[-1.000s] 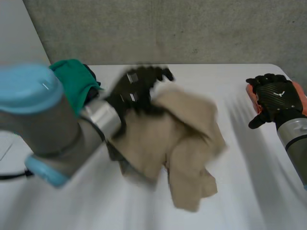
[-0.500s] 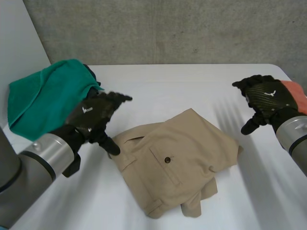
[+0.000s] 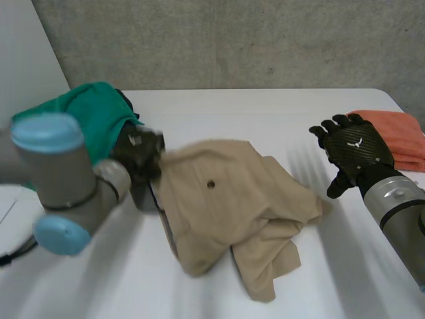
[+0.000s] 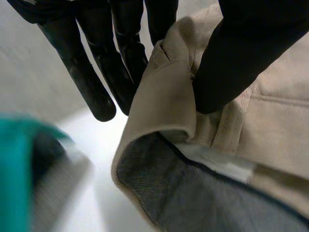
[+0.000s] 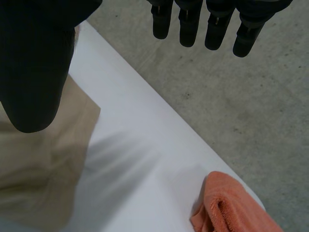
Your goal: Fold the laundry.
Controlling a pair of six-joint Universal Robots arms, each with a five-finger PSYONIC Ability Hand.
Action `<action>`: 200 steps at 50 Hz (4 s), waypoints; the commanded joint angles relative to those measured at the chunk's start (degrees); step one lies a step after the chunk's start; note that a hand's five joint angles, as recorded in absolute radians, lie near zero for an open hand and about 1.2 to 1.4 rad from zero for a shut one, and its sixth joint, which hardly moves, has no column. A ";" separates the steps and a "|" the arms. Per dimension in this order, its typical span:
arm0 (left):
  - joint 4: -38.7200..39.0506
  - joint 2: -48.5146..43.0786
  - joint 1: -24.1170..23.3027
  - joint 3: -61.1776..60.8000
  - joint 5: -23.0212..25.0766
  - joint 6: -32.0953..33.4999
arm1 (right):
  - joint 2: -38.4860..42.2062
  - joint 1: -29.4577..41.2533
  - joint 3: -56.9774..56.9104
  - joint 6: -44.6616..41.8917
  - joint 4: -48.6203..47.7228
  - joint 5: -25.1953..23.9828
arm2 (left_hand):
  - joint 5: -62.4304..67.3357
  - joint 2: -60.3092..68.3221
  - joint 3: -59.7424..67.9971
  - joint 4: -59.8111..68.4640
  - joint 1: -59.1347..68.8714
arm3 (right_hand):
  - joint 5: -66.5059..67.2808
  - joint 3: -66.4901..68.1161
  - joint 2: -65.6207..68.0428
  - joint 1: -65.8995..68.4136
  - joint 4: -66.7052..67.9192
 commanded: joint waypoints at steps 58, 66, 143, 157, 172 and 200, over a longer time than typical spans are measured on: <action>0.31 20.80 9.52 -16.99 16.08 -13.21 | 16.18 13.07 -32.08 17.44 30.67 6.44 | -55.00 -58.46 -57.53 -58.68 -54.87 | 0.74 1.65 1.30 0.48 1.39; 0.48 14.38 12.95 -16.82 16.61 -9.70 | 32.28 13.17 -46.59 20.26 31.28 11.10 | -55.00 -58.46 -57.53 -58.68 -54.87 | 6.32 7.23 6.88 6.06 6.97; 18.78 7.17 1.52 -18.38 8.52 -4.68 | 24.20 11.85 -24.29 5.50 -6.35 -0.24 | 0.64 -2.83 -1.90 -3.05 0.76 | 67.24 68.14 67.79 66.97 67.88; -13.21 18.68 8.82 -19.81 17.48 -8.29 | 22.63 11.76 -18.66 0.39 6.94 -2.35 | -48.55 -52.01 -51.08 -52.23 -48.43 | 40.22 41.12 40.77 39.95 40.86; -13.67 14.73 13.22 -14.01 18.98 -3.72 | 9.54 9.39 -16.82 9.54 10.70 2.93 | -30.90 -34.36 -33.43 -34.58 -30.77 | 6.30 7.21 6.86 6.04 6.95; -17.27 -3.30 7.94 0.23 14.15 1.91 | 26.57 11.41 -10.92 5.41 -3.78 3.45 | 3.38 -0.09 0.84 -0.31 3.50 | 23.64 24.55 24.20 23.38 24.29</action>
